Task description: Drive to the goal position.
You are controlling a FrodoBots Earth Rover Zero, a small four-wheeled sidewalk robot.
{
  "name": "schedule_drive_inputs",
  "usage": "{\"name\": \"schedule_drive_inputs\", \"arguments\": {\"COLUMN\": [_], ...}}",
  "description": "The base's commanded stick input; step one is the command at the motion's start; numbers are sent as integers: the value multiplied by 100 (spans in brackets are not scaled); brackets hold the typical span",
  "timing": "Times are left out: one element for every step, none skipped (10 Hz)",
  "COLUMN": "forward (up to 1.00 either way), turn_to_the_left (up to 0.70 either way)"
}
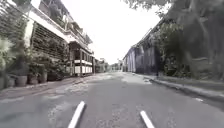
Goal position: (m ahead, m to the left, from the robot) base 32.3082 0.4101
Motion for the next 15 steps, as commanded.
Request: {"name": "schedule_drive_inputs", "arguments": {"forward": [70, 70, 70, 70, 70, 70, 70, 70, 70, 70, 70, 70, 70, 70, 70], "turn_to_the_left": [-35, -7, 0, 0, 0, 0, 0, 0, 0, 0, 0, 0, 0, 0, 0]}}
